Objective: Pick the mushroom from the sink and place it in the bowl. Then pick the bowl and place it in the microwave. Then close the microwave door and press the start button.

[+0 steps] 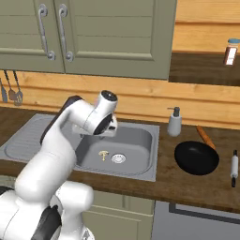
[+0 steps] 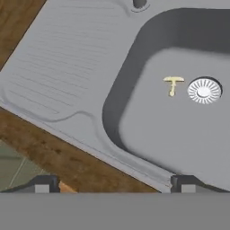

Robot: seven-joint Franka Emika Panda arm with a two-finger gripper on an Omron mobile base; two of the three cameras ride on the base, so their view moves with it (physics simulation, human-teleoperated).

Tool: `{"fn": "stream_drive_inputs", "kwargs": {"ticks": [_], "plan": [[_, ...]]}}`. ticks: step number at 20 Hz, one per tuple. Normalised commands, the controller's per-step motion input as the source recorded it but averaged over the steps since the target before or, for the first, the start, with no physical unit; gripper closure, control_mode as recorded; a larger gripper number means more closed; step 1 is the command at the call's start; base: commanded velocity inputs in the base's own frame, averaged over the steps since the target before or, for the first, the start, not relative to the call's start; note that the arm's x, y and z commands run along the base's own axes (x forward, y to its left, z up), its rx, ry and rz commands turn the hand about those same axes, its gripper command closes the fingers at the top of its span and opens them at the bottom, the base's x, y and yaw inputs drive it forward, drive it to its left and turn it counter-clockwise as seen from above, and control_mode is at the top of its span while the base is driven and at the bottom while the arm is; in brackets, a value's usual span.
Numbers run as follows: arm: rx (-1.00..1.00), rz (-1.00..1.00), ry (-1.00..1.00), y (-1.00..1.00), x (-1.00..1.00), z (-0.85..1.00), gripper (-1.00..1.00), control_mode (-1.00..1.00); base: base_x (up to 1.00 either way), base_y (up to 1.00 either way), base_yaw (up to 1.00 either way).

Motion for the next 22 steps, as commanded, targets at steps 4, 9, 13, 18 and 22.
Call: {"fn": "stream_drive_inputs", "kwargs": {"ticks": [4, 9, 13, 18, 22], "plan": [[0.19, 0.57, -0.12, -0.04, 0.78, -0.86, -1.00, -1.00, 0.00, 0.00, 0.00], [0.16, 0.48, -0.15, -0.17, 0.39, -0.72, -1.00, -1.00, 0.00, 0.00, 0.00], [0.15, 0.34, -0.17, -0.14, 0.46, -0.52, -1.00, -1.00, 0.00, 0.00, 0.00], [0.20, 0.21, -0.09, -0.01, 0.33, -0.34, -1.00, -1.00, 0.00, 0.00, 0.00], [0.12, 0.16, -0.13, 0.00, 0.18, -0.26, -1.00, -1.00, 0.00, 0.00, 0.00]]}}
